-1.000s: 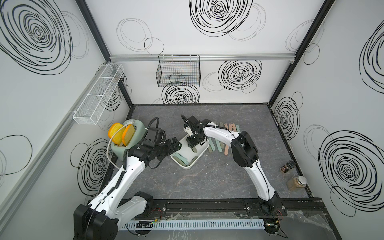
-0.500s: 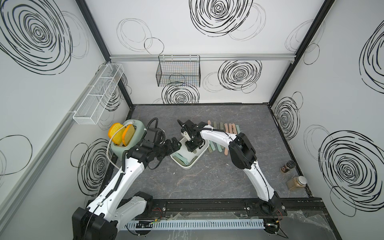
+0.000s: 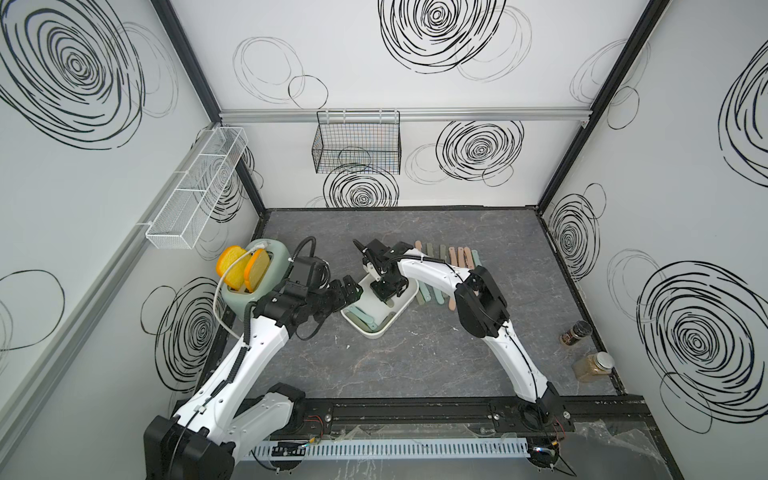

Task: Take the fruit knife out of the storage box
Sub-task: Pick up the fruit knife from the storage box.

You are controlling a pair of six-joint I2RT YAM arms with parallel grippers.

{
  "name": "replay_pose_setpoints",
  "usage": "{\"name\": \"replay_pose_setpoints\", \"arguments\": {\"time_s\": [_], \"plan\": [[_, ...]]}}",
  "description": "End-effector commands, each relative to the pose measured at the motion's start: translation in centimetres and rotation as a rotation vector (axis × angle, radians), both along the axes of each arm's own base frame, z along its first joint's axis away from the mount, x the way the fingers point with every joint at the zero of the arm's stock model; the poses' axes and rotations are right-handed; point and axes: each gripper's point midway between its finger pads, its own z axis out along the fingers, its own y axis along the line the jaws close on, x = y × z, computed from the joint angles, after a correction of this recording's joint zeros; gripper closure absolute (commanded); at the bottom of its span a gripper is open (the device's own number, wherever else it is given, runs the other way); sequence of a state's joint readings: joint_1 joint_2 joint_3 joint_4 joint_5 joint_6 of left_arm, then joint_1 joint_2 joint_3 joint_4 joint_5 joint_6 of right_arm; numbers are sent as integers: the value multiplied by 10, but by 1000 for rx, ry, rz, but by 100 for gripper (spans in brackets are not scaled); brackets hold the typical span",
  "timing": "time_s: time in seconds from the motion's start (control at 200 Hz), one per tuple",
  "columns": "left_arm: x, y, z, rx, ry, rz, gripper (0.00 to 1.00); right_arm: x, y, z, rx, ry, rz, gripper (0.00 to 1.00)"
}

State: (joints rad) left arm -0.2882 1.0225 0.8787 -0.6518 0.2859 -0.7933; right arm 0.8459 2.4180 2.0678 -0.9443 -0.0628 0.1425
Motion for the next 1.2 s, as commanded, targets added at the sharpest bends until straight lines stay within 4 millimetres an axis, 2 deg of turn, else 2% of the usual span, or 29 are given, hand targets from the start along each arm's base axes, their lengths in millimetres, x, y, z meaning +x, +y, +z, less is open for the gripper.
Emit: {"name": "replay_pose_setpoints", "arguments": {"time_s": [0.0,0.385,0.64,1.035,1.196], "plan": [[2,1,4,3,-30,6,2,-18,-25,-41,-139,89,-7,81],[5,-2,4,-10,-37,4,2,6,-16,15,-62,-10,-52,80],[6,-4,3,-9,-36,-8,2,5,-11,25,-20,-4,-73,80],[10,-7,4,-13,-38,-19,2,13,-2,55,56,-34,-95,79],[14,-11,5,-13,-42,-26,2,16,-5,68,76,-41,-113,79]]}}
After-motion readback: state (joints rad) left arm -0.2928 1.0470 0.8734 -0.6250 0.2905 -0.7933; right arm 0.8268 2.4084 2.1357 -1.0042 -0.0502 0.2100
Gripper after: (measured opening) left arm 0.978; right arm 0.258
